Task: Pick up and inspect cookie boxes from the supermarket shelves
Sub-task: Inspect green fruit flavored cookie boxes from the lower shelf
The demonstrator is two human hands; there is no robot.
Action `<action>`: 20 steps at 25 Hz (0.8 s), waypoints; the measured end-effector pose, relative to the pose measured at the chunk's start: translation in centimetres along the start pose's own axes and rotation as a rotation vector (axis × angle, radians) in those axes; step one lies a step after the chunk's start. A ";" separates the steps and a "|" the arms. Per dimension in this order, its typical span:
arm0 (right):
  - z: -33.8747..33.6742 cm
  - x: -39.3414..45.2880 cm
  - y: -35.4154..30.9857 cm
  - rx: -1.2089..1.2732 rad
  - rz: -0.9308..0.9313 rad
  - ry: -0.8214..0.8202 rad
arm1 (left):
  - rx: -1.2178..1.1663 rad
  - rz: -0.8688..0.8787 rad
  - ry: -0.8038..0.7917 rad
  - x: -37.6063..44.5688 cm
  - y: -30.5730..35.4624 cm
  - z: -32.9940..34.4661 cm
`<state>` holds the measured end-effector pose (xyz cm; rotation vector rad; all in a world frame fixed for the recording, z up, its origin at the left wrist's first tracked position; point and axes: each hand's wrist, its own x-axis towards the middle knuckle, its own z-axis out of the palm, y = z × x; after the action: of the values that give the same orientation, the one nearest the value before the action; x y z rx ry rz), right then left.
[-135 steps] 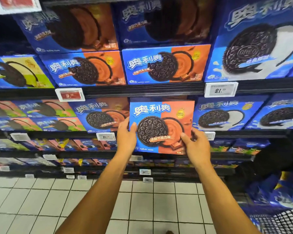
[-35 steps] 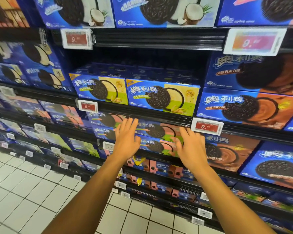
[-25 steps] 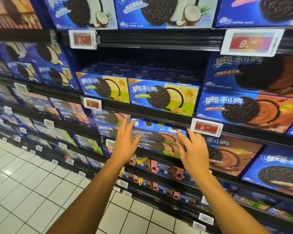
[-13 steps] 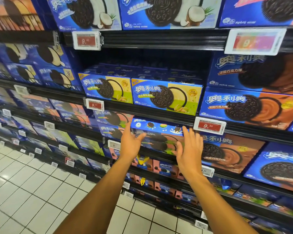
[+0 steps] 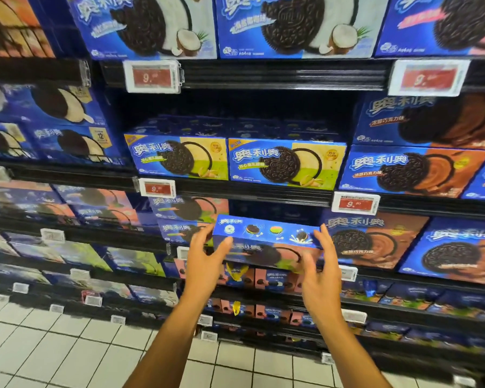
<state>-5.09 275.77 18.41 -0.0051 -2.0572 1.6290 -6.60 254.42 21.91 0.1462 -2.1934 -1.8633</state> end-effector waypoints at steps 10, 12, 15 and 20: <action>1.1 -1.7 -4.9 0.317 0.145 0.247 | -0.368 -0.091 -0.161 0.0 1.8 -5.1; 1.6 -2.5 -6.1 0.334 0.138 0.280 | -0.412 -0.081 -0.207 -0.4 2.4 -6.0; 1.6 -3.2 -7.4 0.355 0.178 0.247 | -0.494 -0.078 -0.255 -0.8 3.1 -7.4; 0.2 -3.4 -8.7 0.384 0.251 -0.062 | -0.605 -0.093 -0.276 -1.6 3.9 -9.2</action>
<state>0.44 272.05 24.98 -0.0830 -1.8120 2.1823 -2.33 246.74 26.89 -0.1364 -1.6820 -2.6360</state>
